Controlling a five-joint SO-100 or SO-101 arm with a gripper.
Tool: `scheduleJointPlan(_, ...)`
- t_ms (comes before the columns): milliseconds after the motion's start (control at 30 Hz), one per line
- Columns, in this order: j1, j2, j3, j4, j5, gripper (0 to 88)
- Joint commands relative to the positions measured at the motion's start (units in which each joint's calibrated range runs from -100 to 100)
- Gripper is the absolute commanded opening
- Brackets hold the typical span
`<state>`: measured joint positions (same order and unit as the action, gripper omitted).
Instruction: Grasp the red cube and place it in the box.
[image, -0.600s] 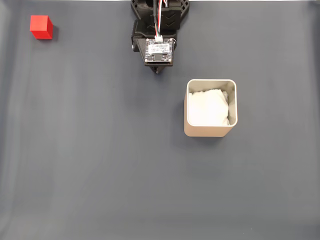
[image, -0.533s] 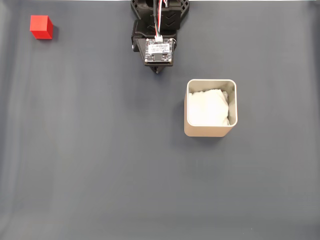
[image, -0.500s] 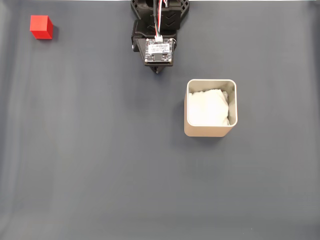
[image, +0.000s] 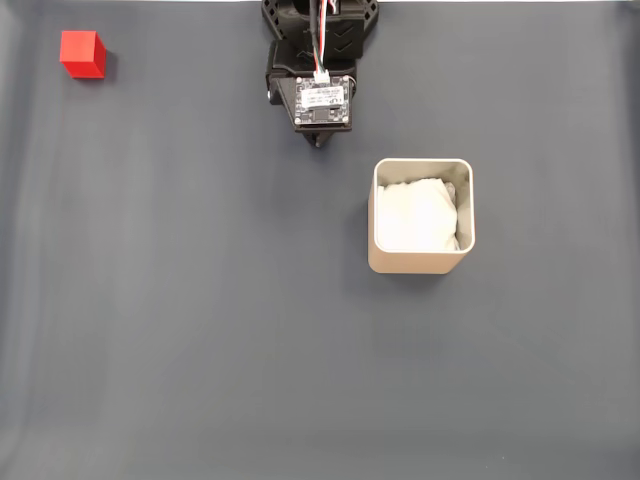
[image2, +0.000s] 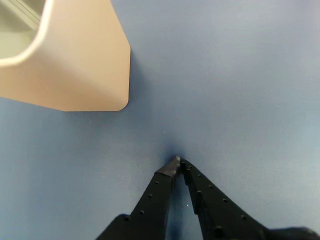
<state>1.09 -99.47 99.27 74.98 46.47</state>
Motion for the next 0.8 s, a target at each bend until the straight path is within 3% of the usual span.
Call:
scheduleJointPlan(0, -0.3, -0.5, 0.6, 1.1, 0.2, 0.3)
scheduleJointPlan(767, -0.2, -0.5, 0.6, 0.6, 0.1, 0.3)
